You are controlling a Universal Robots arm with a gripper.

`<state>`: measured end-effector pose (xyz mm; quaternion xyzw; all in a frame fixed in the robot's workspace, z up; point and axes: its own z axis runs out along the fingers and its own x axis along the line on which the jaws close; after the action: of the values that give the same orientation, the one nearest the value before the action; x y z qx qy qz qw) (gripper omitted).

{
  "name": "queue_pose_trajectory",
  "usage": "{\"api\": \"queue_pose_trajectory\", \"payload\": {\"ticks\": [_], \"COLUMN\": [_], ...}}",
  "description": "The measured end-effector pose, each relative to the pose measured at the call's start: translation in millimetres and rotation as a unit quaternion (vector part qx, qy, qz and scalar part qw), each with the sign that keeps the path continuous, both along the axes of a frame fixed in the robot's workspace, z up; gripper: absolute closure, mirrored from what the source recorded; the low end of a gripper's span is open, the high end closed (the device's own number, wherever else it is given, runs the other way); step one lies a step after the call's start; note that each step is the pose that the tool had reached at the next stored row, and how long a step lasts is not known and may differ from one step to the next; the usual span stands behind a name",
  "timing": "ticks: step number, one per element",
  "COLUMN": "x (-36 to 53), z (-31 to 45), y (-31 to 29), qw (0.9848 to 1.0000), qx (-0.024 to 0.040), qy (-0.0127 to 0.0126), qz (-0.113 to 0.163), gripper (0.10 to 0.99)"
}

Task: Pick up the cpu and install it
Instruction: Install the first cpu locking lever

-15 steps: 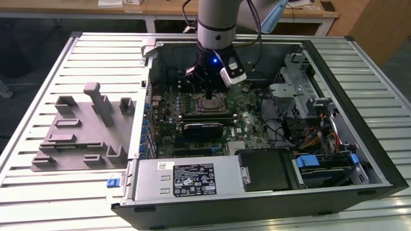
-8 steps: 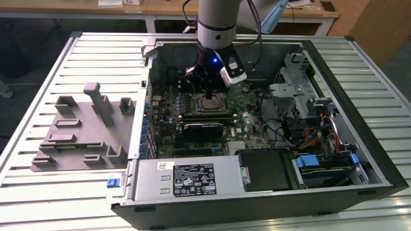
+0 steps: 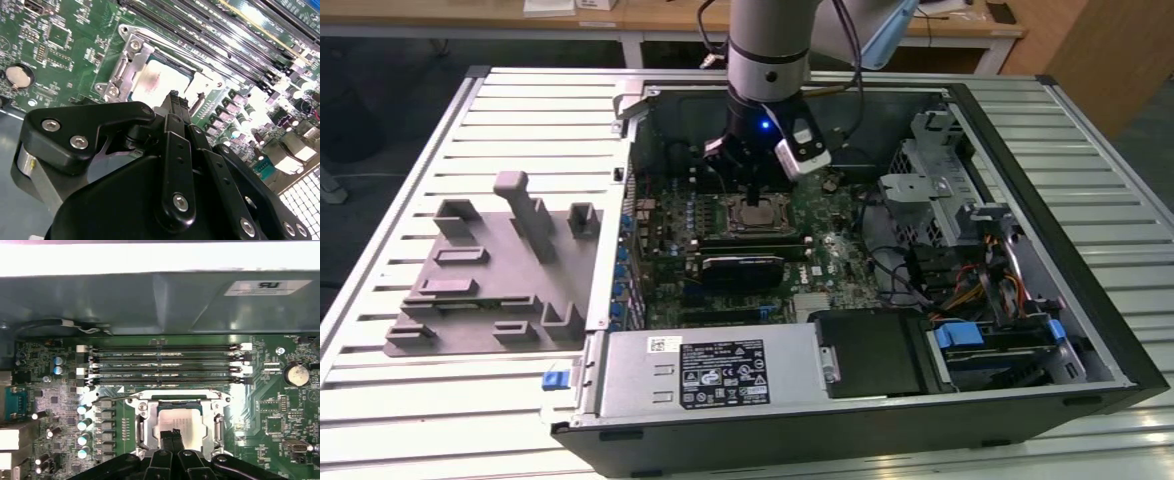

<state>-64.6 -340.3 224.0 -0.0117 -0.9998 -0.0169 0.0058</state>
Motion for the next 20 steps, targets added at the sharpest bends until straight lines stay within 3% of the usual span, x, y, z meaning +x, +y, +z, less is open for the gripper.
{"api": "queue_pose_trajectory", "payload": {"ticks": [12, 20], "x": [-25.6, -47.6], "z": [-0.1, -0.1], "y": [-0.2, -0.4], "qw": [1.0000, 1.0000], "qx": [0.0007, 0.0008], "qy": [-0.0001, -0.0009], "qz": [0.000, 0.000], "gripper": [0.980, 0.980]}}
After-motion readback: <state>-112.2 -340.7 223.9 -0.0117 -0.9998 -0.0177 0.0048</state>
